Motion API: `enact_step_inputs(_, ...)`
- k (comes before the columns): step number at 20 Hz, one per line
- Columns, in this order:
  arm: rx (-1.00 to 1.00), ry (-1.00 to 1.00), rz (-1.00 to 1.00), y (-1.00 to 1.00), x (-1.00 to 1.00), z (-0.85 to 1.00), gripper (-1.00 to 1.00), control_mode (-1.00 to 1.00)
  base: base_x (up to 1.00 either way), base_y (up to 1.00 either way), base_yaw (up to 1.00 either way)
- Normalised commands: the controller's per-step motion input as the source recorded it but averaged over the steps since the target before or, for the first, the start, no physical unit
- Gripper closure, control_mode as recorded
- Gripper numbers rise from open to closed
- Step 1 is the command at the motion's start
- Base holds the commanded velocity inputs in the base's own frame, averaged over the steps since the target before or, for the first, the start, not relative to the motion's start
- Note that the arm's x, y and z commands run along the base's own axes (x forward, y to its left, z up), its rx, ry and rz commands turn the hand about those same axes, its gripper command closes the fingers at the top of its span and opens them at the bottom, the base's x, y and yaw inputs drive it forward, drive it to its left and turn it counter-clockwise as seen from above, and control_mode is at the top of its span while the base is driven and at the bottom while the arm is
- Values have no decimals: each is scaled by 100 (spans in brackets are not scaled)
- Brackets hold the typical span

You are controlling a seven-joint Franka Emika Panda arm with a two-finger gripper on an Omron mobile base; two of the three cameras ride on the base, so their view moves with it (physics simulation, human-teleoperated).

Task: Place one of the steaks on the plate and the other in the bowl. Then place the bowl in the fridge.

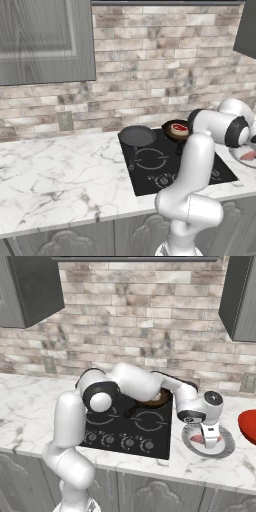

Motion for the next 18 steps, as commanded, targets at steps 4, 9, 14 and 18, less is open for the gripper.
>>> enact_step_inputs(4, 0, -29, 2, 37, -23, 70, -100, -100, 0, 0, 0)
enact_step_inputs(9, 0, -18, 6, 65, -6, 66, -100, -100, 0, 0, 0)
enact_step_inputs(14, -1, -7, 7, 68, 0, 62, -100, -100, 0, 0, 0)
enact_step_inputs(18, -3, 1, 4, 51, 0, 57, -100, -100, 0, 0, 0)
